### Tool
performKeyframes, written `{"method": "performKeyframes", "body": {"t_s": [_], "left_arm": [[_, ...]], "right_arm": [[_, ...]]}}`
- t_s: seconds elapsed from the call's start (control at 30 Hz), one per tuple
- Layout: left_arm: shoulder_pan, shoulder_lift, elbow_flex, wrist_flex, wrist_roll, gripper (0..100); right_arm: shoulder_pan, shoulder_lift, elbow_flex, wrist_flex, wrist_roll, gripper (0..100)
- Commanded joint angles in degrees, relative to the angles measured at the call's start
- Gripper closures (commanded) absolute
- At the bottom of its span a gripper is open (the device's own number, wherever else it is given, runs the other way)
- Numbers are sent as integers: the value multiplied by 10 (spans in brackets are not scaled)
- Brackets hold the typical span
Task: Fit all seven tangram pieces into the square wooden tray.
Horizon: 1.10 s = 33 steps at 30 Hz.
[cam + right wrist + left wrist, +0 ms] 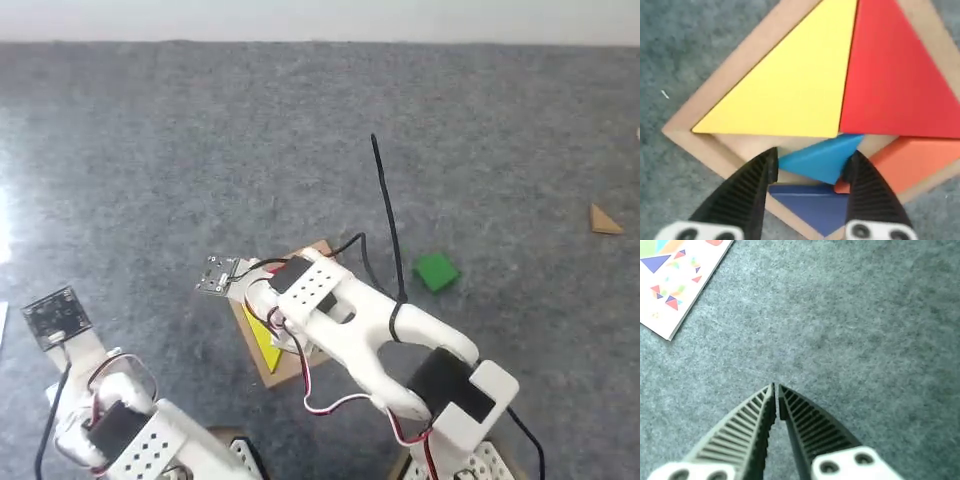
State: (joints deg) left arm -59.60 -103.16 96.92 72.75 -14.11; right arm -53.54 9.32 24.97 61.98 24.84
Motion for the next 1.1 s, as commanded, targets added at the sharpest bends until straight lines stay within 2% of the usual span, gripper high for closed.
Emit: {"method": "performKeyframes", "body": {"t_s": [0.0,0.57,0.83,0.97,1.07], "left_arm": [[-3,-11,-12,1,-3,985],[-3,-11,-12,2,-3,985],[-3,-11,-12,2,-3,985],[-3,-11,-12,2,-3,985],[-3,-11,-12,2,-3,985]], "right_arm": [[1,-1,-15,4,8,887],[2,-168,-25,73,-32,887],[81,-177,-71,96,-114,887],[100,-175,-69,64,-206,887],[115,-173,-55,35,-228,887]]}}
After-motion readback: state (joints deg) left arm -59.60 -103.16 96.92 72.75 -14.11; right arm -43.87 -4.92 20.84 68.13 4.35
